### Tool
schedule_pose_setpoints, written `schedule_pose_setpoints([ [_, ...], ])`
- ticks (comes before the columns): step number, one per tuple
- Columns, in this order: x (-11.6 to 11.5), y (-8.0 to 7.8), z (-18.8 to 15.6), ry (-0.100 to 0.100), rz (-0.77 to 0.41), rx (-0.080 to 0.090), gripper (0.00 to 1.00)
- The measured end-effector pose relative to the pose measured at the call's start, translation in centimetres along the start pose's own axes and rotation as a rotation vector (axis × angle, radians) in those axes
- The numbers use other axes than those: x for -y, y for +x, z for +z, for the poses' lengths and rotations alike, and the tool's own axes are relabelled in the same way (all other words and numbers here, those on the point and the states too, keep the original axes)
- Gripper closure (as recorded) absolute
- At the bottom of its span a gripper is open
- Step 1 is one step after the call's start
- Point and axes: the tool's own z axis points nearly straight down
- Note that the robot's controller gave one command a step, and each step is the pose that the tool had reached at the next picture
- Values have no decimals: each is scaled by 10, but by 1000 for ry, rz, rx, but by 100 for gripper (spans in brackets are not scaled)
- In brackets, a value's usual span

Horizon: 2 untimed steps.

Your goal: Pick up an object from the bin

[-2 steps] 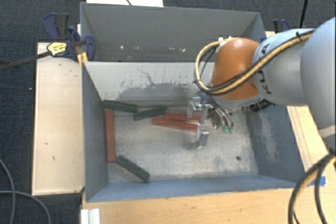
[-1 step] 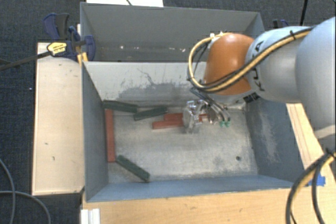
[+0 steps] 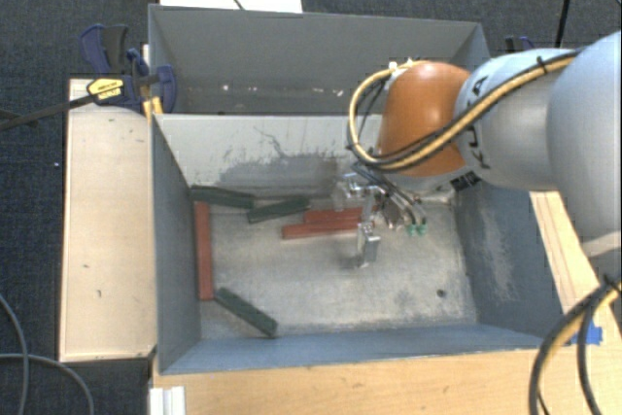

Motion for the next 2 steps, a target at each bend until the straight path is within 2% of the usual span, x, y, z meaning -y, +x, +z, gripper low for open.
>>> schedule_pose_setpoints([
  [1, 0, 0, 0, 0, 0, 0, 0],
  [2, -72, 0, 6, -2, -80, -1, 100],
])
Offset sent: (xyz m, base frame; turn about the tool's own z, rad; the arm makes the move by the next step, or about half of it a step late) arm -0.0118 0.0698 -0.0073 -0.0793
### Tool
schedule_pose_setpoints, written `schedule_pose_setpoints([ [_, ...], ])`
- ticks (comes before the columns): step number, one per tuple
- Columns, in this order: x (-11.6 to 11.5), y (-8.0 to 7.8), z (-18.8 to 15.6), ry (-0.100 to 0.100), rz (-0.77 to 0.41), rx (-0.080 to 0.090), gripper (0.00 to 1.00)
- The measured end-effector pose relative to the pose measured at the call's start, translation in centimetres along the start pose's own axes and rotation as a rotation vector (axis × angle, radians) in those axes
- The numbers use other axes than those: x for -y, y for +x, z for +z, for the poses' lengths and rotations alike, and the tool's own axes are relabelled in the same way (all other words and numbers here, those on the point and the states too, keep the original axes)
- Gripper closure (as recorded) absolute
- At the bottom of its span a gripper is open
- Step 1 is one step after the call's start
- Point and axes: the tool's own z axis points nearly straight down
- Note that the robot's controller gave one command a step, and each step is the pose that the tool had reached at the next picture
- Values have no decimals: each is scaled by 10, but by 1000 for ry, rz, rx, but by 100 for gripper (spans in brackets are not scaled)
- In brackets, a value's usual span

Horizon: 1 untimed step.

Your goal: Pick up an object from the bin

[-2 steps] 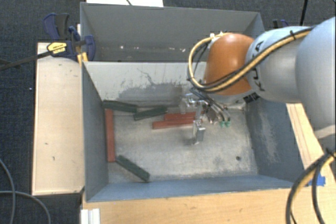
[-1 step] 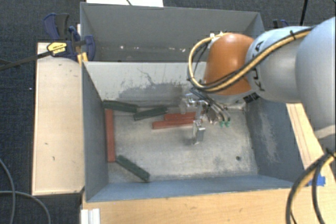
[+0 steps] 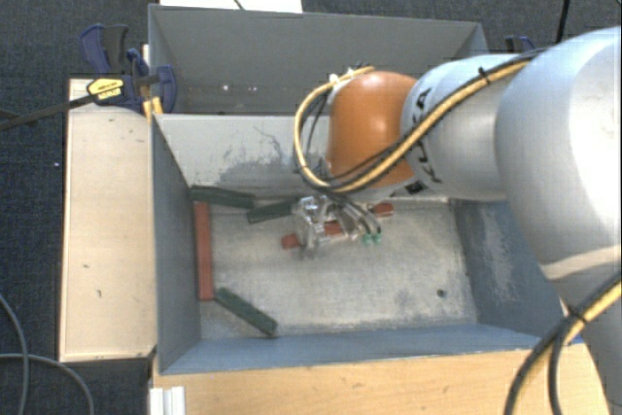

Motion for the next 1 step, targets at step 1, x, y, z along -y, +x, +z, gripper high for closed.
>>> schedule_pose_setpoints([
  [1, 1, 0, 1, 1, -1, -1, 0],
])
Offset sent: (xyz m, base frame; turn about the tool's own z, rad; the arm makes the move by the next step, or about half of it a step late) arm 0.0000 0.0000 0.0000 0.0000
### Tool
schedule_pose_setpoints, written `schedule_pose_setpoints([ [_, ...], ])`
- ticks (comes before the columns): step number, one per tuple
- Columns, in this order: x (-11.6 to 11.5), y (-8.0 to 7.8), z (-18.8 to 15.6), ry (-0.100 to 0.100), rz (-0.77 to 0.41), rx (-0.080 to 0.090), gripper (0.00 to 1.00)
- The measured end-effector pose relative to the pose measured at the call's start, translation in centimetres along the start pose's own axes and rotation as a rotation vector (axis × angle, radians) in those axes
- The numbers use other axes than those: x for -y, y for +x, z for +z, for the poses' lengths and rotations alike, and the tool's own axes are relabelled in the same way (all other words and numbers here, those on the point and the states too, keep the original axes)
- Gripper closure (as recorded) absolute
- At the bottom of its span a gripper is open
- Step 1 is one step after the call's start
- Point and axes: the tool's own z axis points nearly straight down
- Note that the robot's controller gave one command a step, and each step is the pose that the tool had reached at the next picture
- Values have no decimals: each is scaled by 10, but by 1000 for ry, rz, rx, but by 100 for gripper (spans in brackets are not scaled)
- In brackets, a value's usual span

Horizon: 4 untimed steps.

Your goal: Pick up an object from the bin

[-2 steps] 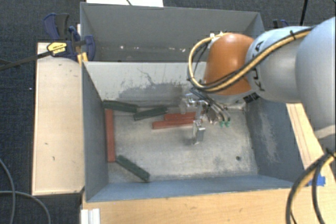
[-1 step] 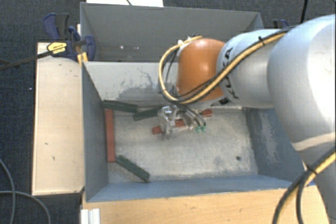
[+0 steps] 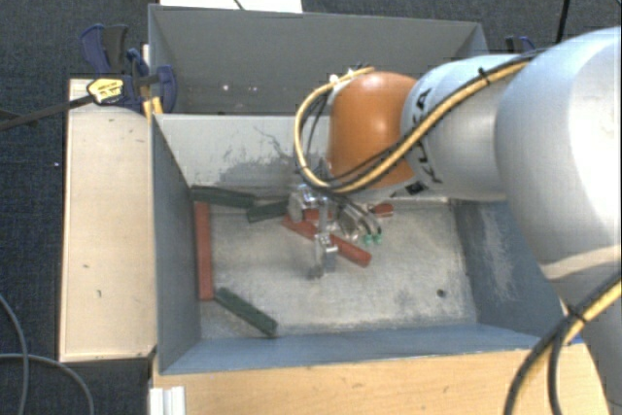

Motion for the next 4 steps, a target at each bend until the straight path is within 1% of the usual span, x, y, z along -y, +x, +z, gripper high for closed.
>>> schedule_pose_setpoints([
  [1, 0, 0, 0, 0, 0, 0, 0],
  [2, 50, 11, -13, -1, -20, -3, 0],
  [3, 92, 22, -16, 2, 22, -3, 0],
  [4, 33, -2, -1, -1, 334, 4, 100],
])
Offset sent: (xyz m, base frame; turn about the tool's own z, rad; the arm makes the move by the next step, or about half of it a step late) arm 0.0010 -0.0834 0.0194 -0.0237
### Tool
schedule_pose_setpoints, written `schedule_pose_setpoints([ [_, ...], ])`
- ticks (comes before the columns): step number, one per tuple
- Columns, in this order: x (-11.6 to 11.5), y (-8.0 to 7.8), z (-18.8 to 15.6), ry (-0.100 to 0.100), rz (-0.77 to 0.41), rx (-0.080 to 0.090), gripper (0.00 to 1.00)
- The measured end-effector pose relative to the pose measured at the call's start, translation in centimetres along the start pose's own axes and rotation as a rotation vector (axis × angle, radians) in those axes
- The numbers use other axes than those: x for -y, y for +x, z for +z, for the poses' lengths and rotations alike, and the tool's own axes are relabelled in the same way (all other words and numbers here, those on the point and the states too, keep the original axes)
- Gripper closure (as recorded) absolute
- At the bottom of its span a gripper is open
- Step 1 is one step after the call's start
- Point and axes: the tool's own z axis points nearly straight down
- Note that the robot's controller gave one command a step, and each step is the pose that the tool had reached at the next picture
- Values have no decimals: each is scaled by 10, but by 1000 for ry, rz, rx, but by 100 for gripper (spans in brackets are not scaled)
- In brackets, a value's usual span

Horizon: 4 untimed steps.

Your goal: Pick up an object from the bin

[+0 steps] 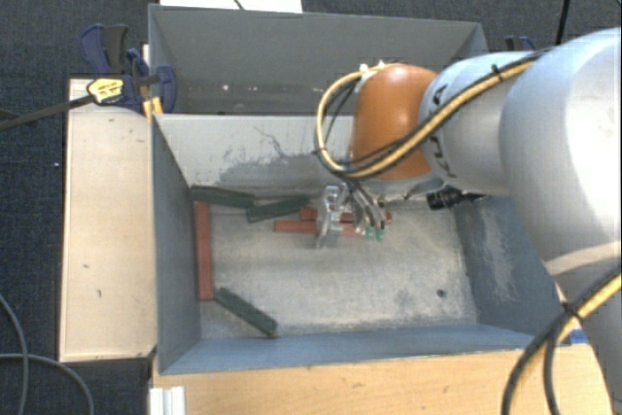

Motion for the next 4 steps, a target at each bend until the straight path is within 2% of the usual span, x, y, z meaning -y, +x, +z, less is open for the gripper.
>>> schedule_pose_setpoints([
  [1, 1, 0, 1, 2, -1, -2, 0],
  [2, 1, 0, 1, 2, -2, -2, 0],
  [3, -9, 0, -5, 2, -26, 0, 0],
  [4, -31, 1, -5, 1, -107, 2, 0],
])
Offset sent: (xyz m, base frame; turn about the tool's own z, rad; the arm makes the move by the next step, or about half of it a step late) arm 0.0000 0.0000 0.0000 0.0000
